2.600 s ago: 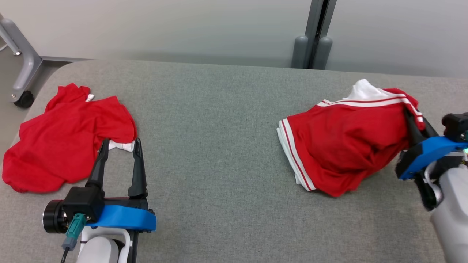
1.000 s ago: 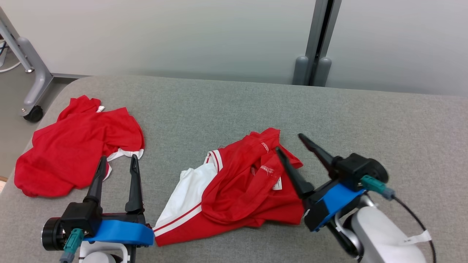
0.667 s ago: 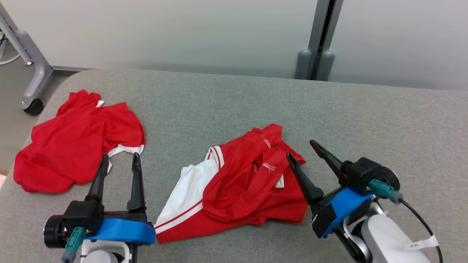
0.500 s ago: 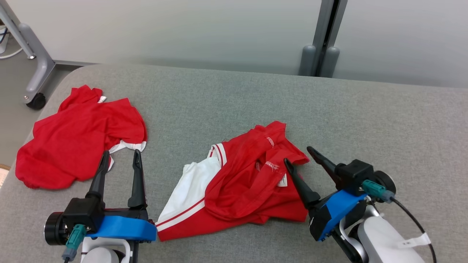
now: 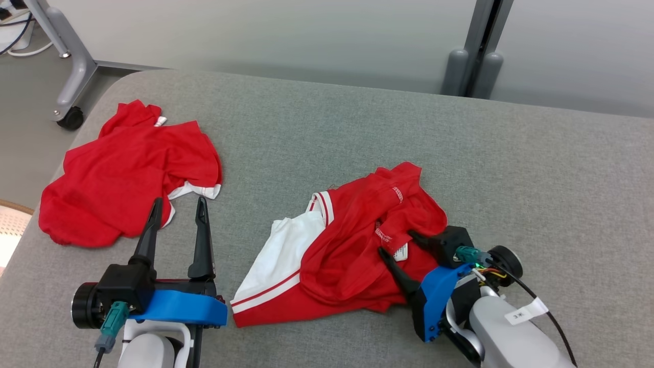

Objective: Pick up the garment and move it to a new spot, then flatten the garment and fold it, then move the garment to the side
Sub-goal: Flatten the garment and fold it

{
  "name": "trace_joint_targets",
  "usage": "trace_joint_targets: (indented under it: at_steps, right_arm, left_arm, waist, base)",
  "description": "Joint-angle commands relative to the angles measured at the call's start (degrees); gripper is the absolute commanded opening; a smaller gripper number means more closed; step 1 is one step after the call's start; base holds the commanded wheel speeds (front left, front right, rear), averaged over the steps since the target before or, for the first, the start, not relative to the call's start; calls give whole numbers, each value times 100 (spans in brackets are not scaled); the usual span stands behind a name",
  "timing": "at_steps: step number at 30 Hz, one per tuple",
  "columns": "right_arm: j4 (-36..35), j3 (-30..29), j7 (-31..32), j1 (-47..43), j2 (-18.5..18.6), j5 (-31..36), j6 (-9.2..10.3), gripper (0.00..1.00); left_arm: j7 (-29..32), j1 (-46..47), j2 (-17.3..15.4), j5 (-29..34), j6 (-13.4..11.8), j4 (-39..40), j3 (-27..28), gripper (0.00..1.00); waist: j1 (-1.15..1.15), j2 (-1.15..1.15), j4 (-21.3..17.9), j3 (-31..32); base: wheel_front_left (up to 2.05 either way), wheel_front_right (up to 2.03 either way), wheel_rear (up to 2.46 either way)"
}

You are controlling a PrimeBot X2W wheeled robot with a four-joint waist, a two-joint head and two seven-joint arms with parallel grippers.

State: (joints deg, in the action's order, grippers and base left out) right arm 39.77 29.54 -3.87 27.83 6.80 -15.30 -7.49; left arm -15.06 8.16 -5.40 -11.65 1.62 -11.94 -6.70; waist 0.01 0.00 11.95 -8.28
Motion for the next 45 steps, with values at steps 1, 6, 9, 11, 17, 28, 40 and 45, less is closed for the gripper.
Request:
trace_joint_targets:
  at_steps: [1,6,9,11,17,28,40,45]
  right_arm:
    - [233,123,-84,146,-83,-75,-1,100]
    - [773,390,-403,395,-227,-370,-1,0]
    - [985,482,-694,518,-263,-486,-1,0]
    - [1083,476,-860,581,-246,-564,-1,0]
    - [826,140,-1112,477,53,-880,-1,0]
    - [-599,-1434,-1138,-807,846,-1511,-1,0]
    - [-1299,-3174,-813,-2486,672,-1602,-1,100]
    - [-1855,-3640,-923,-2491,493,-985,-1,100]
  left_arm:
    - [-17,71,2,14,30,-18,-11,100]
    - [-17,65,35,33,30,-36,21,100]
    - [-17,8,41,43,30,-46,58,100]
    - [-17,-51,44,51,13,-52,96,100]
    - [-16,-184,48,45,30,-58,159,100]
    - [-17,-259,87,66,58,-44,204,100]
    - [-17,-303,95,115,98,-50,256,100]
    - [-17,-295,56,123,111,-60,289,100]
  waist:
    - [-1,0,42,-11]
    - [-1,0,99,10]
    - [-1,0,88,55]
    - [-1,0,46,106]
    - [-1,0,-220,228]
    - [-1,0,-674,277]
    - [-1,0,-724,324]
    - [-1,0,-773,367]
  base:
    - [0,0,0]
    - [0,0,0]
    - [0,0,0]
    - [0,0,0]
    - [0,0,0]
    - [0,0,0]
    - [0,0,0]
    - [0,0,0]
